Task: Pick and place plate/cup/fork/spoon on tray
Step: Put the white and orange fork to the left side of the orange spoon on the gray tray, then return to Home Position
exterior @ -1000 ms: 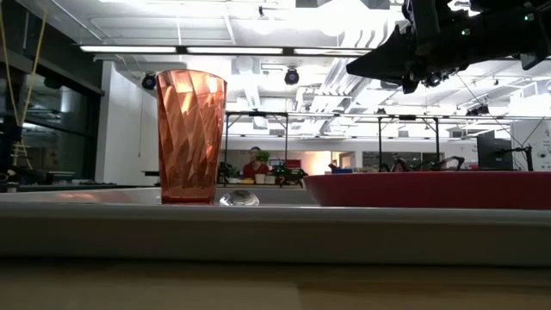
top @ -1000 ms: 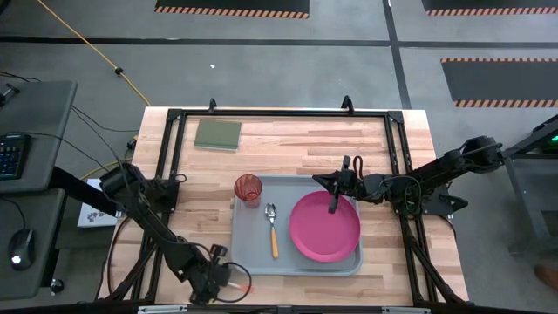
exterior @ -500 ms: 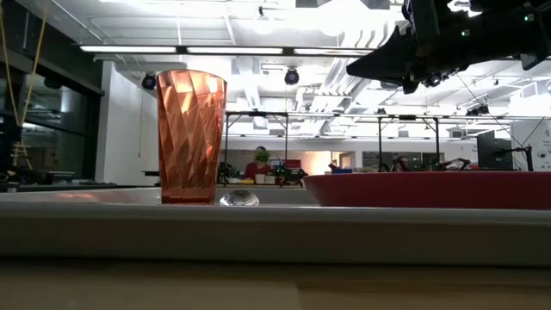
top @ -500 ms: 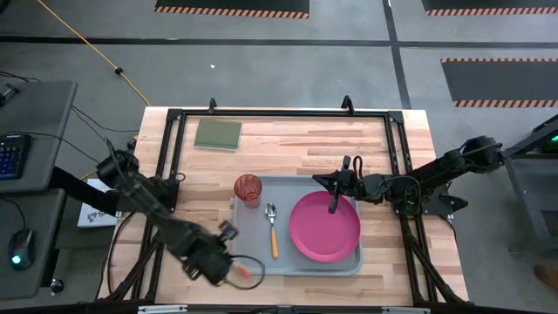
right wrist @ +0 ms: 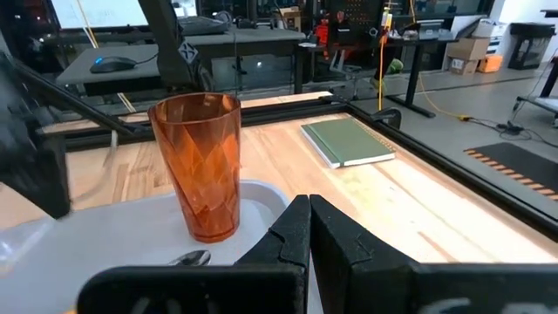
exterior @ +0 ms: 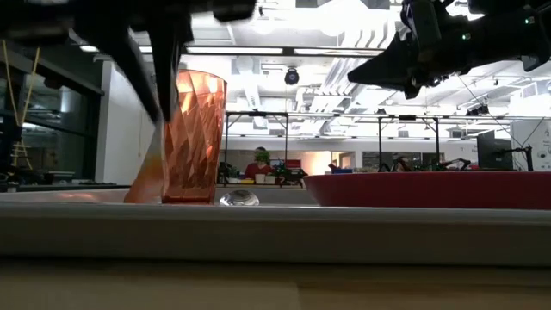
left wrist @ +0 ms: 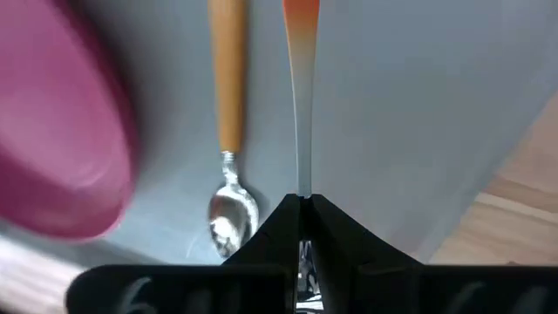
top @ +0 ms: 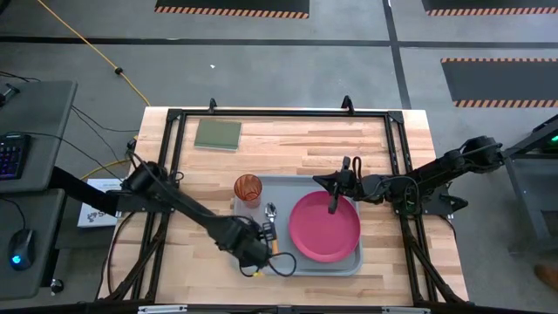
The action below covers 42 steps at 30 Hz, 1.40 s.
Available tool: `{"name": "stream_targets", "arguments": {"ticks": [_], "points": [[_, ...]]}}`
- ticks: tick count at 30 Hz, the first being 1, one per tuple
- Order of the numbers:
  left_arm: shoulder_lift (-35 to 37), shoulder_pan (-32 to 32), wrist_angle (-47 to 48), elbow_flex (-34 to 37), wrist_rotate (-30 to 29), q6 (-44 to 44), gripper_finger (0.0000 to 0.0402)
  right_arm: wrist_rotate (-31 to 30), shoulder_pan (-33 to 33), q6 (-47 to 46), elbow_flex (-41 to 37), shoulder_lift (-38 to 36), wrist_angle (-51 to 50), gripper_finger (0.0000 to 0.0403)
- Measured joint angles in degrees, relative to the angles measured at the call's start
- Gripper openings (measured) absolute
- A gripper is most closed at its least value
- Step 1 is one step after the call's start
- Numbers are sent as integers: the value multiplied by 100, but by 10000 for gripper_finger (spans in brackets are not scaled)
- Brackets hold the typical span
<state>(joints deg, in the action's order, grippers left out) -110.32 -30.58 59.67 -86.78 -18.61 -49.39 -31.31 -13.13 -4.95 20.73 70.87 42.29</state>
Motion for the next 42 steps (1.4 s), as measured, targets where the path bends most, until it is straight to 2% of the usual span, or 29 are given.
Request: {"name": "stream_targets", "arguments": {"ticks": [12, 21, 29, 34, 37, 42], "points": [[-544, 110, 37, -7, 166, -836, 10, 1, 0, -163, 2, 0, -49, 0], [-544, 382, 18, -4, 222, -795, 23, -9, 0, -164, 2, 0, -49, 0], [-544, 575, -5, -2, 771, -789, 46, -12, 0, -164, 2, 0, -47, 0], [-544, 599, -130, 0, 842, -786, 48, -13, 0, -166, 2, 0, -47, 0], [-544, 559, -196, 0, 610, -770, 51, -13, 0, -165, 2, 0, -47, 0], [-476, 384, -10, -19, -725, -113, 68, -13, 0, -166, 2, 0, -47, 0]]}}
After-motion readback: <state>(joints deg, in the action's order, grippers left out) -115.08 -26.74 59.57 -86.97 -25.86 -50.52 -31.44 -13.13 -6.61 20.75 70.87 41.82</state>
